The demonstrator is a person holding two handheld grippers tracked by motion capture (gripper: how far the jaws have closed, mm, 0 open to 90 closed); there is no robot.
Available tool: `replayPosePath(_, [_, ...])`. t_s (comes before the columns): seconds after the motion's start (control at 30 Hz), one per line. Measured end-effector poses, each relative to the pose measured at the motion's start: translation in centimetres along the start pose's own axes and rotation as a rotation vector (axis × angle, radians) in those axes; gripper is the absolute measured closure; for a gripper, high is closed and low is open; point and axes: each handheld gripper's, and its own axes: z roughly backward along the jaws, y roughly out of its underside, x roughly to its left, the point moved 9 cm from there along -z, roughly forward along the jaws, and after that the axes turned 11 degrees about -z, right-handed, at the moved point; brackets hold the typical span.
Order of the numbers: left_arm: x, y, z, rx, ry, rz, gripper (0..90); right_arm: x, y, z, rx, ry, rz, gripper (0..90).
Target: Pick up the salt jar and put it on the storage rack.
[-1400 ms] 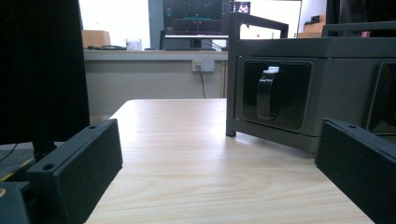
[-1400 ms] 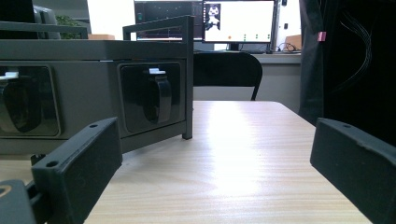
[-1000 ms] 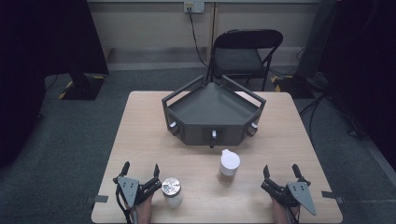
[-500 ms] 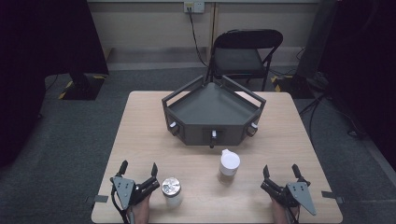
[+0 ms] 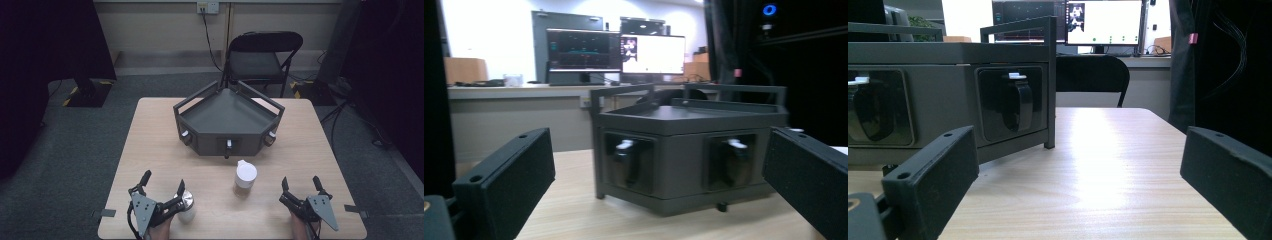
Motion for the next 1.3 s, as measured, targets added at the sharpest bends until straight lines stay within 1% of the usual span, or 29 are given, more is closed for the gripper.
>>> replayPosePath(0.07, [-0.5, -0.1, 0.3, -0.004, 0.021, -0.005, 0.0, 0.0, 0.0, 0.0, 0.0, 0.0, 0.0, 0.4])
replayPosePath(0.13, [-0.9, -0.1, 0.5, 0.002, 0.03, -0.008, 0.0, 0.0, 0.0, 0.0, 0.0, 0.0, 0.0, 0.4])
replayPosePath(0.27, [-1.5, 0.3, 0.9, 0.019, 0.051, 0.002, 0.2, 0.0, 0.0, 0.0, 0.0, 0.001, 0.0, 0.4])
replayPosePath(0.33, [-1.7, 0.5, 1.0, 0.023, 0.054, 0.006, 0.2, 0.0, 0.0, 0.0, 0.0, 0.001, 0.0, 0.4])
replayPosePath(0.5, [-2.2, 0.8, 1.1, 0.037, 0.062, -0.002, 0.3, 0.0, 0.0, 0.0, 0.0, 0.002, 0.0, 0.4])
replayPosePath(0.57, [-2.4, 0.9, 1.2, 0.048, 0.066, 0.001, 0.3, 0.0, 0.0, 0.0, 0.0, 0.002, 0.0, 0.4])
replayPosePath(0.73, [-3.0, 1.3, 1.4, 0.076, 0.066, -0.008, 1.2, 0.0, 0.0, 0.0, 0.0, 0.002, 0.0, 0.4])
replayPosePath(0.8, [-3.2, 1.5, 1.6, 0.086, 0.066, -0.003, 2.1, 0.0, 0.0, 0.0, 0.0, 0.003, 0.0, 0.4])
replayPosePath(0.87, [-3.4, 1.7, 1.8, 0.083, 0.065, 0.009, 3.0, 0.0, 0.0, 0.0, 0.0, 0.002, 0.0, 0.4])
replayPosePath(0.9, [-3.5, 1.8, 1.9, 0.086, 0.065, 0.007, 3.5, 0.0, 0.0, 0.0, 0.0, 0.002, 0.0, 0.4])
replayPosePath(1.03, [-4.0, 2.2, 1.8, 0.11, 0.086, -0.002, 5.7, 0.0, 0.0, 0.0, 0.0, 0.002, 0.0, 0.4])
replayPosePath(1.13, [-4.5, 2.5, 1.9, 0.125, 0.082, -0.007, 7.5, 0.0, 0.0, 0.0, 0.0, 0.003, 0.0, 0.5])
replayPosePath(1.2, [-4.7, 2.7, 1.9, 0.134, 0.056, -0.018, 8.7, 0.0, 0.0, 0.0, -0.001, 0.003, 0.0, 0.4])
replayPosePath(1.27, [-4.9, 2.9, 1.8, 0.162, 0.034, -0.034, 10.6, 0.0, 0.0, 0.0, -0.001, 0.003, 0.0, 0.4])
replayPosePath(1.3, [-4.9, 3.0, 1.7, 0.177, 0.032, -0.025, 11.7, 0.0, 0.0, 0.0, -0.001, 0.003, 0.0, 0.4])
